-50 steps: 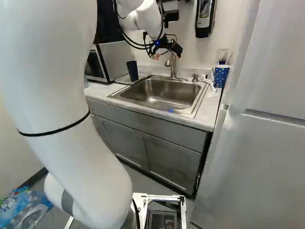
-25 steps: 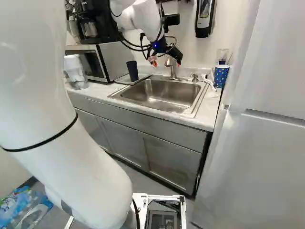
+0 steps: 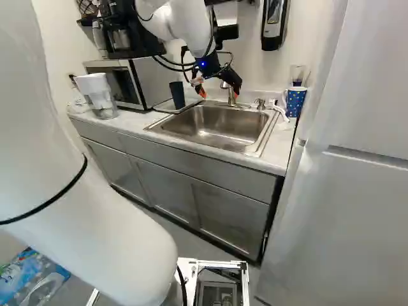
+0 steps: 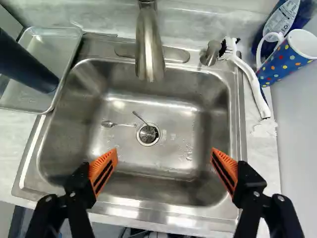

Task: Rinse the cup and place it in the tray

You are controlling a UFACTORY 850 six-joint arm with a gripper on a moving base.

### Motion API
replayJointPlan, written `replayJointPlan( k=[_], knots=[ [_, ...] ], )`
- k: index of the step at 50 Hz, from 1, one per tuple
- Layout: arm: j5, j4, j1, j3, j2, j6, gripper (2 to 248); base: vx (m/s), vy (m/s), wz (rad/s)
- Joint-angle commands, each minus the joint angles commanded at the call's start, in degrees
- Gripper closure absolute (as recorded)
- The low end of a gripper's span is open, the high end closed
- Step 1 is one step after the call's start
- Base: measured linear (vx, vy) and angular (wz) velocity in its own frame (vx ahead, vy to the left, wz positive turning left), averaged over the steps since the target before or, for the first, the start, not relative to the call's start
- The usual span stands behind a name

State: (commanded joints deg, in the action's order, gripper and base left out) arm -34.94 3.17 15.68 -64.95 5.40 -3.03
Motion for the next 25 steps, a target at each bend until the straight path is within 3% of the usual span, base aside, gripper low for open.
replayJointPlan(
  k=[25],
  knots=[
    [0.00, 0.00, 0.00, 0.43, 0.45, 0.00, 3, 0.000, 0.000, 0.000]
  ],
)
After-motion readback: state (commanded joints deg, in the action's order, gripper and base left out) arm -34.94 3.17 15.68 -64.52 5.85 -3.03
